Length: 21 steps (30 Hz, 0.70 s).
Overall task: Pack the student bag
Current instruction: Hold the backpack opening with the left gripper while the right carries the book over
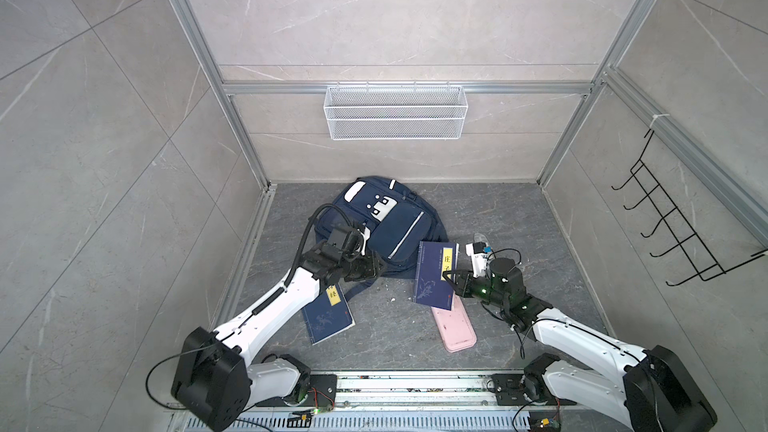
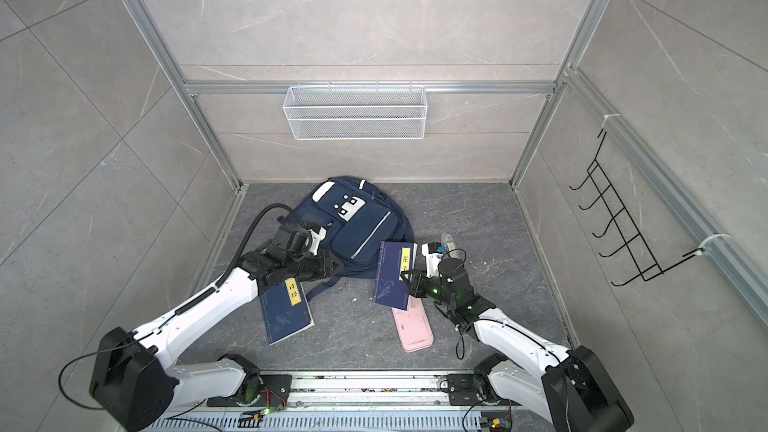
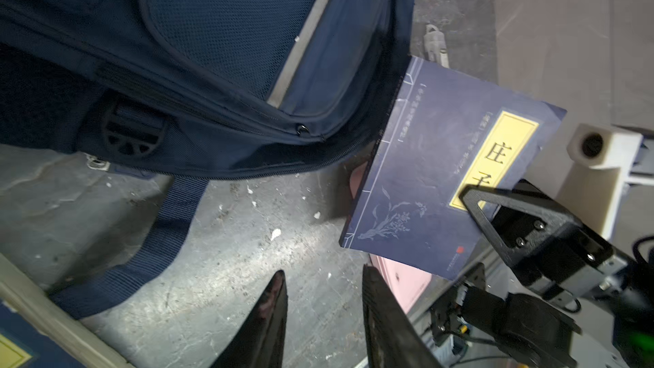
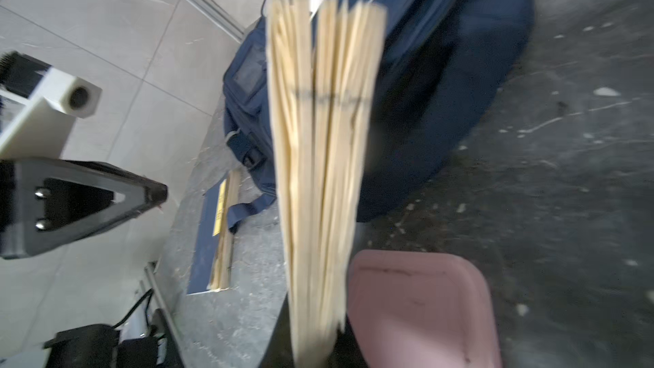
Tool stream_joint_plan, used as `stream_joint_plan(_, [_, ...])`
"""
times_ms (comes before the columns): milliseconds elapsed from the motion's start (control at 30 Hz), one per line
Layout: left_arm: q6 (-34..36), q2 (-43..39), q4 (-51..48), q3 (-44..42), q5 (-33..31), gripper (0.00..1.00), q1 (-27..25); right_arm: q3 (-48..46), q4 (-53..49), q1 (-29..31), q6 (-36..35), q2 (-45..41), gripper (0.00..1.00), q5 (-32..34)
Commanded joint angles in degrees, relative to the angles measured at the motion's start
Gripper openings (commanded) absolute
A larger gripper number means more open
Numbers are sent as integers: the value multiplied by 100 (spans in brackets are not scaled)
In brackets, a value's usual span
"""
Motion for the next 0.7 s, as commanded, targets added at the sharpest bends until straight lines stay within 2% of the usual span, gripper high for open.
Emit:
stream_joint_plan(0, [503, 525, -565, 664, -616, 38, -202, -213, 520, -17, -383, -344, 0, 778])
stream_joint_plan(267, [990, 2205, -1287, 2333, -1626, 38, -901, -746, 858, -34, -224, -733, 0, 1124])
stream_joint_plan(667, [1375, 3778, -1843, 3738, -2238, 43, -1189, -868, 1267, -188, -77, -503, 0, 938])
